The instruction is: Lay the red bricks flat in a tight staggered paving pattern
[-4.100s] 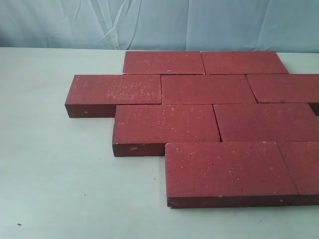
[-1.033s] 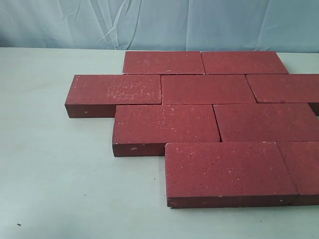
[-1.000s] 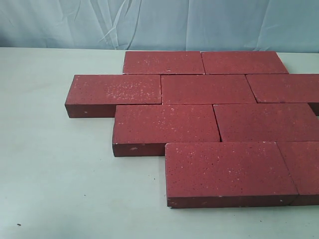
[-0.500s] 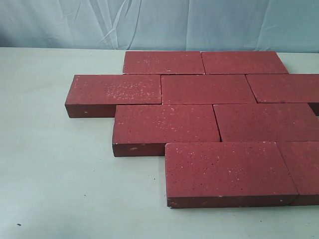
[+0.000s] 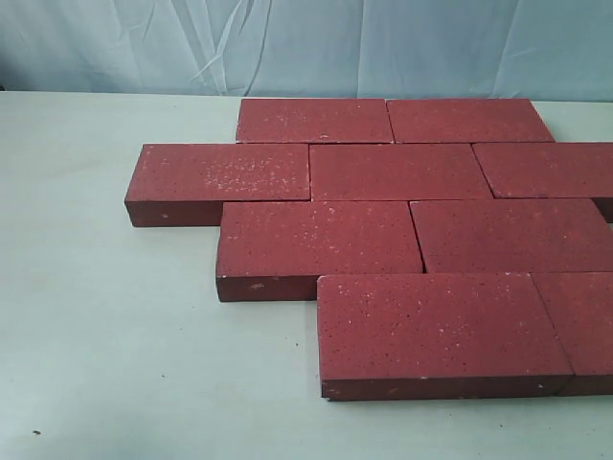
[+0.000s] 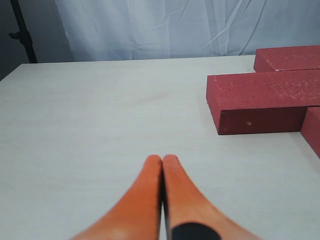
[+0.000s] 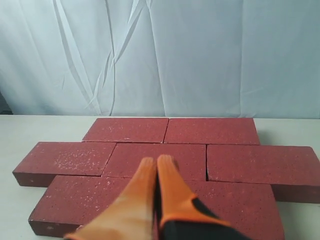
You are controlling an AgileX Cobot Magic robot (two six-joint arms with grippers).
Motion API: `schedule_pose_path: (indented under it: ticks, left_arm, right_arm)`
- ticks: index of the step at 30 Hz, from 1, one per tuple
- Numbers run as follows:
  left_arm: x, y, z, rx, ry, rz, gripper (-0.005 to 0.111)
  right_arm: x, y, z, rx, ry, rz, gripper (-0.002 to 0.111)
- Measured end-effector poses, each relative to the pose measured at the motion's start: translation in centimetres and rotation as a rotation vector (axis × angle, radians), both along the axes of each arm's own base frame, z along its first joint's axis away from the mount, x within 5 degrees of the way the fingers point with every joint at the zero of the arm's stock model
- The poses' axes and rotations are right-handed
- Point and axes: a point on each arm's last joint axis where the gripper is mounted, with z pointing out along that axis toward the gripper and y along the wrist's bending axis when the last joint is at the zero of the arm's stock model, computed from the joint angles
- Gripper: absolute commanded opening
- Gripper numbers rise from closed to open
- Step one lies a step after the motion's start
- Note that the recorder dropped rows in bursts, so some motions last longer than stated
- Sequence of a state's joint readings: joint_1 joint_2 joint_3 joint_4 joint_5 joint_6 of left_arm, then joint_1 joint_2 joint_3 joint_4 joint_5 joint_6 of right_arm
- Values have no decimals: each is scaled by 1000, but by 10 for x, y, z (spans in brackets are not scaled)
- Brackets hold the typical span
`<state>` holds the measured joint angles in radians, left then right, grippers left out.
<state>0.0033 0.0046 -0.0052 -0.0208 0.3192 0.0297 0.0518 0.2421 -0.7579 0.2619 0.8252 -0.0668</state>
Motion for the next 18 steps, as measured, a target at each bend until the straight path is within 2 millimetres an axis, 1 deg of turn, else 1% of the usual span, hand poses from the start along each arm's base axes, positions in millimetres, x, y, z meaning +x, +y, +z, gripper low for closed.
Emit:
schedule_pose_path:
  ticks: [7, 13, 15, 16, 18]
  left_arm:
    - [0, 0, 0, 0, 0, 0, 0]
    - [0, 0, 0, 0, 0, 0, 0]
    - [0, 0, 0, 0, 0, 0, 0]
    - [0, 0, 0, 0, 0, 0, 0]
    - [0, 0, 0, 0, 0, 0, 0]
  right_arm:
    - [-22, -1, 0, 4, -87, 0, -1]
    - [-36, -2, -8, -28, -61, 2, -1]
    - [-39, -5, -13, -60, -63, -22, -1]
    - [-40, -7, -18, -79, -63, -40, -1]
    - [-35, -11, -37, -118, -63, -79, -1]
